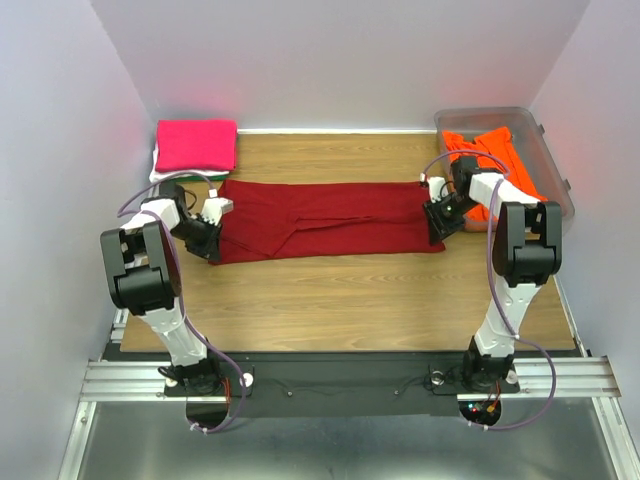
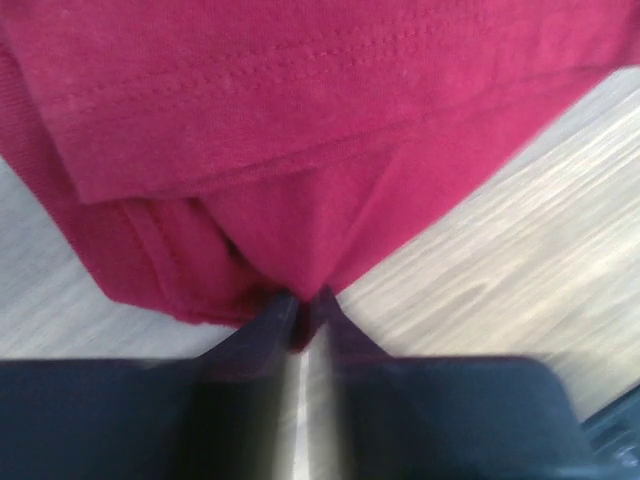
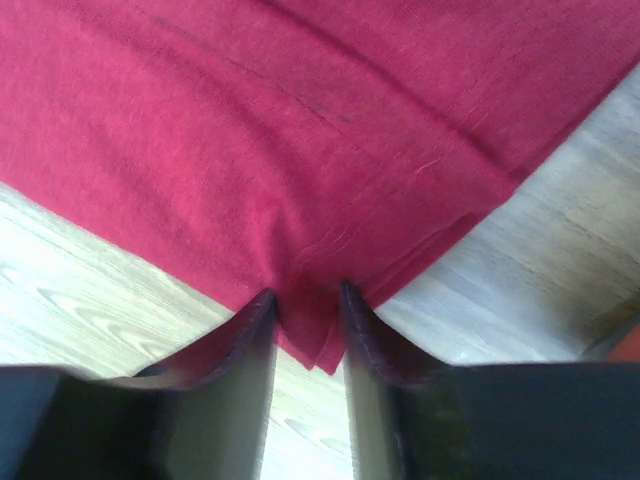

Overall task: Fold and stack the t-shirts
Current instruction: Fold the tshirt

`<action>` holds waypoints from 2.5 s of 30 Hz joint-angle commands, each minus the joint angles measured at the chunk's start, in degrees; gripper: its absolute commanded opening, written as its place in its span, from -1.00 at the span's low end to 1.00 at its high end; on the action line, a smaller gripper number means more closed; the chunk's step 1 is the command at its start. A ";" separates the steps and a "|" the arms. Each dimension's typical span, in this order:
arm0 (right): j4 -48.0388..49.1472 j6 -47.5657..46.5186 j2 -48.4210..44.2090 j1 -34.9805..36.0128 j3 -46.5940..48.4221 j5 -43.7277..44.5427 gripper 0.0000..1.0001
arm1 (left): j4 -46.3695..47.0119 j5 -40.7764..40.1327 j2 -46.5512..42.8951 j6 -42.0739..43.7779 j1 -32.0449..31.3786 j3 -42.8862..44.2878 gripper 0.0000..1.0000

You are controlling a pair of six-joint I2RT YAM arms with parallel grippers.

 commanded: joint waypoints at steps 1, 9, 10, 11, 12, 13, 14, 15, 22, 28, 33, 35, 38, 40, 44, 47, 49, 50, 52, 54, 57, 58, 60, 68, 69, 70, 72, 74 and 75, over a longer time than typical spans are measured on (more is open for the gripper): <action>3.53 -0.73 1.60 -0.81 -2.14 3.49 -0.48 | -0.77 -1.17 0.21 1.94 0.03 -3.68 -0.93; 2.39 -5.82 -2.79 0.51 -6.80 5.69 -0.75 | -7.19 -5.83 -11.12 7.49 -0.06 -12.38 -1.00; 2.39 -6.35 -3.75 0.60 -7.42 6.04 -0.75 | -7.72 -6.18 -12.01 7.84 -0.06 -13.26 -1.00; 2.30 -7.40 -4.45 0.60 -8.64 7.17 -0.77 | -8.33 -6.45 -13.06 8.28 0.03 -13.97 -1.00; 2.21 -8.11 -4.98 0.51 -9.26 7.97 -0.80 | -8.77 -6.71 -14.11 9.06 0.03 -14.84 -1.00; 2.04 -8.64 -5.51 0.60 -9.88 8.93 -0.80 | -9.30 -6.89 -16.21 9.07 0.03 -16.24 -1.00; 1.69 -9.34 -6.73 0.60 -10.06 9.81 -0.79 | -9.48 -7.24 -17.02 9.25 -0.06 -16.69 -1.00; 0.99 -9.52 -7.44 0.60 -9.54 9.82 -0.73 | -9.74 -7.41 -17.81 9.07 0.03 -16.96 -0.90; -9.83 -2.95 -12.46 2.52 6.27 -7.89 0.10 | -18.97 2.41 -21.86 12.76 2.92 -7.22 -0.13; 2.27 10.06 -13.07 13.76 6.39 -17.94 0.04 | -17.49 6.91 -18.79 9.61 4.34 -1.23 -0.12; 12.49 17.98 -8.08 28.96 5.84 -15.40 -0.03 | -15.72 10.42 -12.03 4.69 7.40 -0.09 0.02; 14.33 21.22 -4.40 35.12 8.56 -15.23 -0.07 | -15.46 12.17 -9.56 3.45 8.64 0.97 0.03; 19.07 27.36 -1.39 41.37 9.98 -15.49 -0.07 | -15.81 13.94 -7.27 3.10 10.49 1.58 0.03; 24.59 31.33 -0.51 44.97 9.45 -15.84 -0.03 | -15.64 14.64 -6.22 2.83 11.10 1.67 0.03; 31.03 35.82 0.20 50.60 7.17 -12.69 -0.03 | -14.67 15.09 -6.74 2.39 11.19 0.88 0.03; 31.83 36.70 2.04 54.20 8.48 -11.28 -0.03 | -13.97 15.00 -6.74 2.04 11.28 -0.35 0.03; 31.83 37.58 3.53 55.09 9.36 -10.49 -0.02 | -13.09 15.00 -6.57 1.52 11.28 -1.05 0.03; 31.83 38.72 4.06 55.44 10.15 -8.91 -0.01 | -12.91 14.91 -6.56 1.25 11.37 -1.05 0.03; 31.92 39.52 5.20 55.97 10.77 -8.02 0.01 | -12.56 15.00 -6.74 1.16 11.37 -1.05 0.04; 31.92 39.96 6.43 56.32 11.38 -6.01 0.03 | -12.56 15.17 -6.65 1.08 11.37 -0.88 0.04; 31.83 39.70 8.10 57.02 12.09 -4.07 0.04 | -12.65 15.17 -6.39 1.07 11.37 -0.53 0.04; 31.83 39.61 8.54 57.20 12.18 -3.54 0.04 | -12.47 15.09 -6.22 1.07 11.37 -0.44 0.04; 31.92 39.17 9.59 57.64 12.44 -1.79 0.05 | -12.47 15.08 -6.13 1.25 11.37 -0.35 0.04; 31.83 39.52 10.75 57.90 13.85 0.15 -0.04 | -11.77 14.91 -5.78 1.34 11.46 -0.96 0.04; 31.83 39.52 10.57 57.82 14.02 0.33 -0.06 | -11.77 14.91 -5.77 1.43 11.46 -0.97 0.04; 31.83 39.43 10.48 57.90 14.28 0.77 -0.08 | -11.77 14.91 -5.69 1.51 11.46 -1.05 0.04; 31.83 39.08 10.57 58.17 14.99 1.82 -0.09 | -11.59 14.91 -5.42 1.51 11.46 -0.88 0.04; 31.74 39.08 11.44 58.17 15.52 2.00 -0.12 | -11.68 15.00 -5.25 1.51 11.54 -0.79 0.04; 31.66 39.08 11.79 58.34 15.78 2.09 -0.14 | -11.68 15.00 -5.16 1.51 11.46 -0.70 0.04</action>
